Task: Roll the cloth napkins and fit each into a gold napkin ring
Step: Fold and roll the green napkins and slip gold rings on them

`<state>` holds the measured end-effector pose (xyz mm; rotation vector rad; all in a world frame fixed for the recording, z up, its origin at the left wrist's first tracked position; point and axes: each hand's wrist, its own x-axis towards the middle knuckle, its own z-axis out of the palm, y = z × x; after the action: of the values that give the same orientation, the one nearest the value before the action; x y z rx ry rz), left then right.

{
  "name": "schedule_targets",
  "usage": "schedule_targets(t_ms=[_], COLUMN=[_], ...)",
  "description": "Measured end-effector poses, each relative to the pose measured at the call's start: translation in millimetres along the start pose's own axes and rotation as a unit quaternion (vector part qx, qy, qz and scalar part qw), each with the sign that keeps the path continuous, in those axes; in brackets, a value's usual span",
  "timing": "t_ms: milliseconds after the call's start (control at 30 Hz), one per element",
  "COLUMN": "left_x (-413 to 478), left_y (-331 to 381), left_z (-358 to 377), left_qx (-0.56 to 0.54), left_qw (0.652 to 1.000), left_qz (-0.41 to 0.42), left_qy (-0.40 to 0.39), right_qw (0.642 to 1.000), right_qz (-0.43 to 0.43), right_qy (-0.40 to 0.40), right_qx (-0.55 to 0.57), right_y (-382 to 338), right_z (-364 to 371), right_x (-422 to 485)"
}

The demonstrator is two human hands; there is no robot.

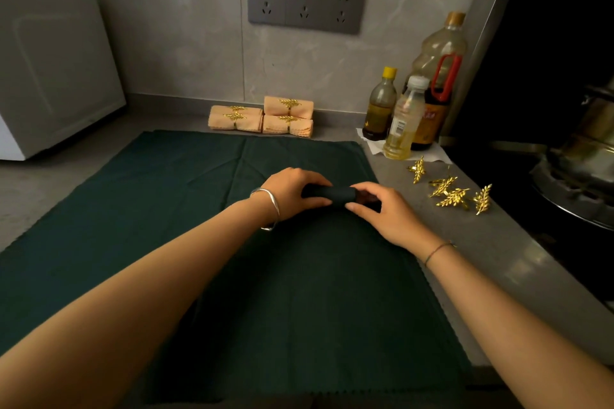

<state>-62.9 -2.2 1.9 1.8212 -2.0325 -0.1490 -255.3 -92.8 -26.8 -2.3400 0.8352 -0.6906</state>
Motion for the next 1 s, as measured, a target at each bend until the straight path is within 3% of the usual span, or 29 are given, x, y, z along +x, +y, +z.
schedule_targets(t_ms=[367,467,600,767,1000], left_x=[29,32,35,37,34], left_y=[36,40,45,50,51], left_z=[7,12,13,15,16], left_qx=[-0.079,-0.049,-0.046,-0.041,-0.025], left_qw=[0.995,0.998,0.999,0.999,1.0], left_qz=[0.049,0.034,0.023,0.013,0.009], left_qy=[-0.026,-0.019,-0.007,-0.005,0.002], right_qw=[0.997,0.99,0.945,0.906,0.887], right_qz=[0.018,0.023,0.081,0.15,0.165], right_qy=[0.05,0.13,0.262,0.249,0.22], right_qx=[0.054,-0.047,-0.179,-0.308,-0.37], right_y=[7,20,50,69,68], right_z=[-42,-59,-91,-98,-96], right_x=[-35,-43,-46,-37,-34])
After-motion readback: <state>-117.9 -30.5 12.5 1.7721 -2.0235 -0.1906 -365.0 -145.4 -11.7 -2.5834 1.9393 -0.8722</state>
